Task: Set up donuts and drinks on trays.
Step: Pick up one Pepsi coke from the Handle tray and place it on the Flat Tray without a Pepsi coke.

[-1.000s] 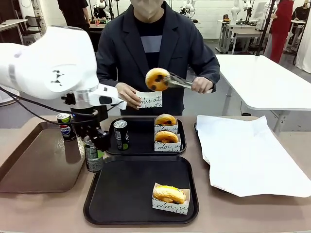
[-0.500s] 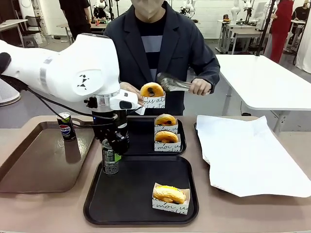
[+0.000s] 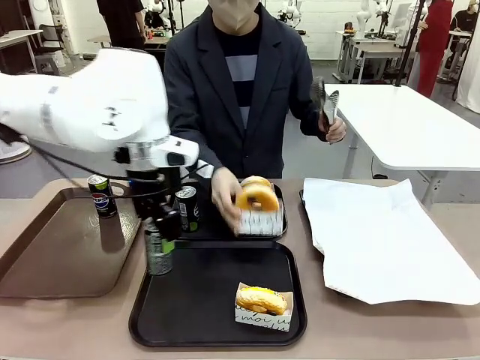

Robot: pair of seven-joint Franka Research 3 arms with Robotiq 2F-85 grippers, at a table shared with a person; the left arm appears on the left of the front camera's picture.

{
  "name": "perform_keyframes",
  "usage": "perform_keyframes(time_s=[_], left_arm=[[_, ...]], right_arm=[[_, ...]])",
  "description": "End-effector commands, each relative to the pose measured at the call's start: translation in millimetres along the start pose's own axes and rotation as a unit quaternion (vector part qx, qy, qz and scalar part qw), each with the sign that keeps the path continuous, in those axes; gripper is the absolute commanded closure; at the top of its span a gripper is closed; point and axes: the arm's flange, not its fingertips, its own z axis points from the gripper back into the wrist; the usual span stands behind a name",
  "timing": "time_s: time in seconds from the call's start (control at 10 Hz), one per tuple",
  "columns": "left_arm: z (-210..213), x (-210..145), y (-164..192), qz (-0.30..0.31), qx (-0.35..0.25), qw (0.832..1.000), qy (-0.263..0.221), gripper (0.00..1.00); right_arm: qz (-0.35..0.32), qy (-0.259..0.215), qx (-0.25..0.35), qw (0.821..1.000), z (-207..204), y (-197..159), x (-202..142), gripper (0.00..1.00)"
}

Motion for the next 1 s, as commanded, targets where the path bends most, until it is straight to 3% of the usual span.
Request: perform_keyframes(time_s=[0.0, 0.2, 0.9], left_arm=[[23, -87, 1, -0.023, 0.021, 1.0, 0.004, 0.41], [36, -140, 5, 0.001, 0.049, 0.999, -0.024, 0.41], [42, -148, 4, 0.008, 0.046, 0.998, -0.028, 0.41]], right_arm=[[0.002, -0.002, 0.005, 1.0, 1, 1, 0, 0.0], [0.002, -0.002, 0.005, 1.0, 1, 1, 0, 0.0], [0.002, -0.002, 0.005, 1.0, 1, 1, 0, 0.0]])
